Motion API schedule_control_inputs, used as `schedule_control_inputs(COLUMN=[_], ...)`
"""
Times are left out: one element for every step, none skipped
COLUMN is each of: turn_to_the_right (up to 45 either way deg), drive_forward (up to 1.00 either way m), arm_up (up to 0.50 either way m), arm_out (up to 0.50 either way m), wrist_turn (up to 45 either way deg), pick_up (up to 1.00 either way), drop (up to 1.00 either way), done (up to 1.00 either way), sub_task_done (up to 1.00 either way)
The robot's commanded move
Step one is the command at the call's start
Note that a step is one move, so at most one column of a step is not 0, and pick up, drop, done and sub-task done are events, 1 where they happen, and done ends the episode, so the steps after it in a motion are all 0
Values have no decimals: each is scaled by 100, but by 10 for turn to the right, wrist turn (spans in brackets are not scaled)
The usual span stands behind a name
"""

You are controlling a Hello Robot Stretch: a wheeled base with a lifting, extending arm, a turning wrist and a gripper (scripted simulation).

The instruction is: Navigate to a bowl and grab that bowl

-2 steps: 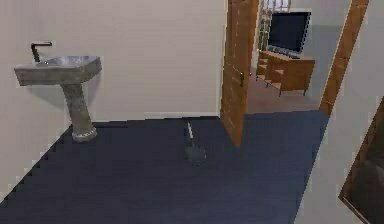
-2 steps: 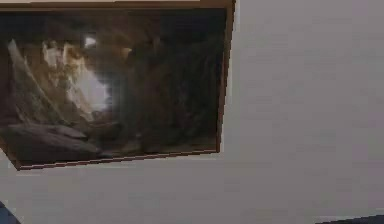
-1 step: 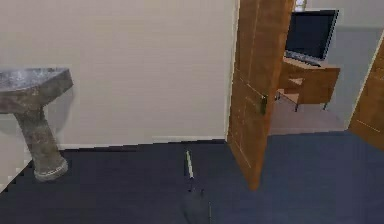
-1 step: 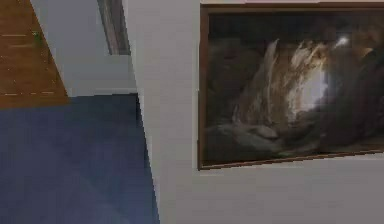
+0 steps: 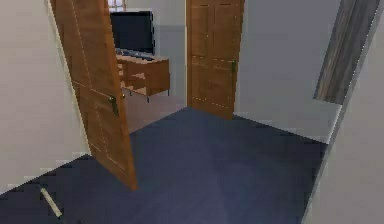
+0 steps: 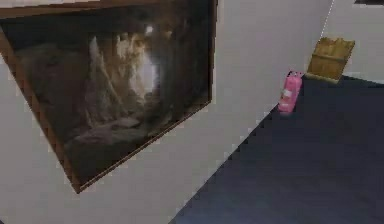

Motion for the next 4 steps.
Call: schedule_control_inputs(turn_to_the_right=[0, 0, 150, 0], drive_forward=[70, 100, 0, 15], arm_up=[0, 0, 0, 0], arm_out=[0, 0, 0, 0], wrist_turn=[0, 0, 0, 0], pick_up=[0, 0, 0, 0], drop=[0, 0, 0, 0], done=[0, 0, 0, 0], sub_task_done=[0, 0, 0, 0])
